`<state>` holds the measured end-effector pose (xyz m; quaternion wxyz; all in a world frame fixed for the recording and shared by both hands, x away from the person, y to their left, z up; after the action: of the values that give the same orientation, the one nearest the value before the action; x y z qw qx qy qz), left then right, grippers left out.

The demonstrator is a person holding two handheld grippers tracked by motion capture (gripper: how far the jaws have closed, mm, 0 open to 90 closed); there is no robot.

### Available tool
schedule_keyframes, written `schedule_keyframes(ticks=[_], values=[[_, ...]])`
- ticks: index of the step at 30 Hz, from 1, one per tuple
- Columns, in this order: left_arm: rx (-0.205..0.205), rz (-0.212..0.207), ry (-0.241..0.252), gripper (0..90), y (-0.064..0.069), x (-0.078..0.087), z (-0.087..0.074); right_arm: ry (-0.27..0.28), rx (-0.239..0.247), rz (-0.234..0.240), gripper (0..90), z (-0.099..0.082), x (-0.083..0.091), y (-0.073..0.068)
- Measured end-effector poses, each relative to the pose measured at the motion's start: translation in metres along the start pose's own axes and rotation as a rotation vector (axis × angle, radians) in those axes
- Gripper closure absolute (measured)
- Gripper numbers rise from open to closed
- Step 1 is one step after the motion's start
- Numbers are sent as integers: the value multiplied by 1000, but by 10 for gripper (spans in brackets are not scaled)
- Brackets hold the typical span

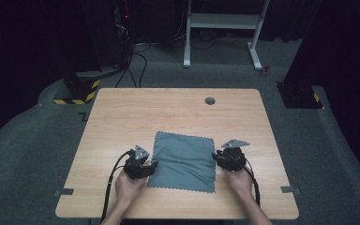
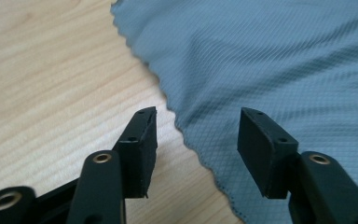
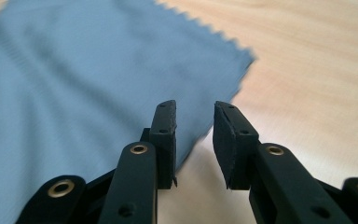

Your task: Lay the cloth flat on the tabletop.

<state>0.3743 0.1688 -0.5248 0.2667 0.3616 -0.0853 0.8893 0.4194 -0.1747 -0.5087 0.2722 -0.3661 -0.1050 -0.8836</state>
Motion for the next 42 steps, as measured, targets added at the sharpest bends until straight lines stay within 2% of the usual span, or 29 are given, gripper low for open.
schedule_keyframes(ticks=[1, 3, 5, 6, 7, 10, 11, 14, 17, 20, 21, 24, 28, 30, 32, 33, 34, 35, 37, 41, 42], values=[[-6, 4, -11, 464, -1, -2, -1, -1, -9, -10, 696, 6, -7, 4], [-3, 14, 10, 444, -1, -3, -3, -4, -21, -30, 696, 15, -16, 9], [-25, 21, 35, 440, 0, -3, -5, -15, -63, -46, 698, 25, -26, 17], [-12, 18, 56, 436, -1, -3, -8, -29, -72, -59, 701, 29, -31, 20], [0, 13, 52, 426, -2, -3, -8, -37, -77, -76, 704, 33, -35, 23], [2, 15, 52, 407, -2, -3, -9, -65, -92, -104, 717, 44, -46, 29], [2, 15, 53, 406, -3, -3, -9, -74, -90, -108, 722, 46, -49, 29], [0, 16, 52, 405, -2, -3, -9, -97, -36, -120, 793, 45, -56, 25], [1, 17, 52, 403, -2, -3, -9, -115, -12, -92, 891, 47, -57, 24], [-1, 16, 51, 403, -3, -3, -8, -146, 44, -130, 900, 53, -59, 21], [-1, 15, 51, 402, -3, -3, -8, -139, 63, -149, 900, 55, -62, 21], [-5, 17, 49, 408, -2, -3, -8, -125, 36, -162, 900, 58, -66, 26], [-8, 7, 53, 425, -1, -5, -7, -117, 42, -204, 900, 65, -74, 30], [-10, 1, 46, 430, -1, -6, -5, -122, 14, -202, 897, 69, -78, 33], [-19, -3, 28, 437, -1, -7, -1, -120, 23, -201, 889, 72, -81, 34], [-43, 12, 20, 447, -1, -7, 2, -114, 37, -199, 877, 72, -82, 34], [-88, 52, 19, 481, 0, -9, 5, -112, 36, -206, 851, 72, -82, 34], [-98, 58, 14, 509, -2, -11, 9, -114, 23, -200, 821, 71, -81, 35], [-54, 26, 8, 530, -10, -18, 19, -122, -9, -194, 785, 69, -77, 35], [-22, 11, -3, 535, -22, -30, 36, -64, -34, -142, 768, 61, -62, 28], [-9, 12, -2, 535, -27, -34, 42, -60, -27, -133, 765, 59, -61, 27]])
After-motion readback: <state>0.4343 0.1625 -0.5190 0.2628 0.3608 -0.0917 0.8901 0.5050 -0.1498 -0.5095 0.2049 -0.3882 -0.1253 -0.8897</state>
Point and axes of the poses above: each handheld gripper's, and its own axes: x roughly backward along the jaws, z roughly out of its top, y roughly to its right, the point moved 1 cm from there along -x, roughly forward along the jaws, and after that the axes turned 3 degrees about -z, right-handed, at the moved point
